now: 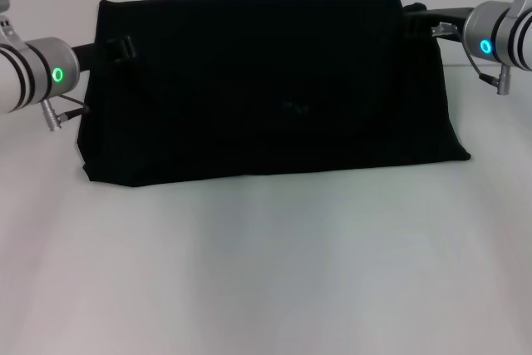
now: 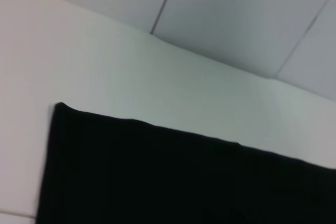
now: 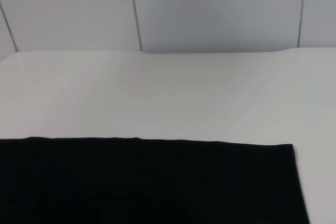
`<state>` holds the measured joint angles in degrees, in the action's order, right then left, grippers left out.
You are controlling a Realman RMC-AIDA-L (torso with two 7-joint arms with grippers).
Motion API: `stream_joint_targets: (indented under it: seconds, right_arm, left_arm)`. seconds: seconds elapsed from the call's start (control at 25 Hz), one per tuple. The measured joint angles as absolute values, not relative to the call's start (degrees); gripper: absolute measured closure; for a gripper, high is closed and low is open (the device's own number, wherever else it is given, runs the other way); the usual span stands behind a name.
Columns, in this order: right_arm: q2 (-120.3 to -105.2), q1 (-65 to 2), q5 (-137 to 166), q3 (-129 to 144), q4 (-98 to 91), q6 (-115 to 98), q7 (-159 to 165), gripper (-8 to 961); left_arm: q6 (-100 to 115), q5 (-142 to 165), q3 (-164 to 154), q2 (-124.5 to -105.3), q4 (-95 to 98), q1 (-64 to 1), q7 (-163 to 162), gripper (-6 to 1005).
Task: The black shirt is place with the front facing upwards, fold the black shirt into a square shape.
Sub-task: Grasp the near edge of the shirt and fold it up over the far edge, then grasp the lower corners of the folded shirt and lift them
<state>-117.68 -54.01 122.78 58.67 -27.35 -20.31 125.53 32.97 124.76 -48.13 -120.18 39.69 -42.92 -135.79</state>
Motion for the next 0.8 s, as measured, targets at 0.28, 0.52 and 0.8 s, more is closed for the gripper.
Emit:
stream_joint_targets:
  seconds: [0.28,0.52,0.8]
  right_arm:
    - [-117.13,-54.52,125.93,61.01,-26.55,-22.60,127.22,861]
    - [-116.14,-50.93,127.40,59.77,-34.03,-31.68,132.37,585]
    - [-111.45,-44.49,127.51,52.22,-45.52,-53.09,141.45,442]
  left_arm:
    - [35.03,124.81,-50.28,-117.90,34.53,-45.10,-136.20,968]
    - [41.87,124.25,-49.50,-117.03,40.08,-41.91,-140.18,719]
    - [57.72,124.14,-45.03,-116.89,51.63,-34.99,-145.90,482]
